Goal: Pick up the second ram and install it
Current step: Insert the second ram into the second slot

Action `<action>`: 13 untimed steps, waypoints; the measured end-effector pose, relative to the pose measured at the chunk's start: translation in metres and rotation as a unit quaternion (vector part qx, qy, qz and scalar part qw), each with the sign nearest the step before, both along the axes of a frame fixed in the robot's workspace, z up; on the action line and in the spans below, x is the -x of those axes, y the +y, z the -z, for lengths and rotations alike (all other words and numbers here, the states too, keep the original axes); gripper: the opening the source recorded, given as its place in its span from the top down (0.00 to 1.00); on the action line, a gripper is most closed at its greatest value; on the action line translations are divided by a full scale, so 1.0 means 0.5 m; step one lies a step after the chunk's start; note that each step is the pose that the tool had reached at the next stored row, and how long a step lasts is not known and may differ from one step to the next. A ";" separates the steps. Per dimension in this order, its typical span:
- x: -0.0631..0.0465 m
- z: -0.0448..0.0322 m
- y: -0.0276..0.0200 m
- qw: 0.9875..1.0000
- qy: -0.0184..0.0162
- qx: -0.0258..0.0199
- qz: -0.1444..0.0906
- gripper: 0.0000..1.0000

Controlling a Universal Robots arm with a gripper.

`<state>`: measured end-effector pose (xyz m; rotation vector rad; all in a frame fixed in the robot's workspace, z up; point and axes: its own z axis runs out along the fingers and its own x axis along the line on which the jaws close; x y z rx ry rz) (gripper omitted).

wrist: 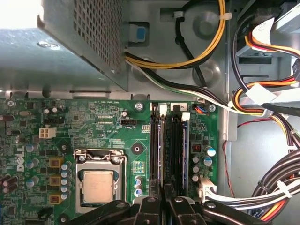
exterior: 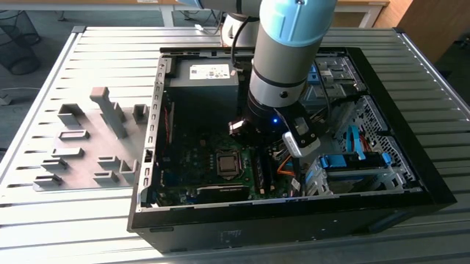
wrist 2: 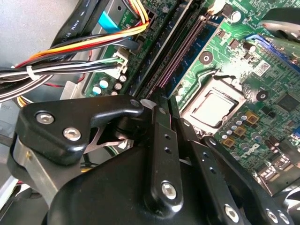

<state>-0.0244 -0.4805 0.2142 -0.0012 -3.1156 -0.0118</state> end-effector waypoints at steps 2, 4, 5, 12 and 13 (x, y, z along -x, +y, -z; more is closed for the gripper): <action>0.000 0.001 0.0001 1.000 0.000 -0.001 0.000 0.86; 0.000 0.002 0.0003 1.000 0.000 -0.001 0.000 0.86; 0.000 0.002 0.0004 1.000 0.000 -0.001 0.000 0.86; 0.000 0.001 0.0006 1.000 0.000 -0.001 0.000 0.86; 0.000 0.001 0.0007 1.000 0.000 -0.001 0.000 0.86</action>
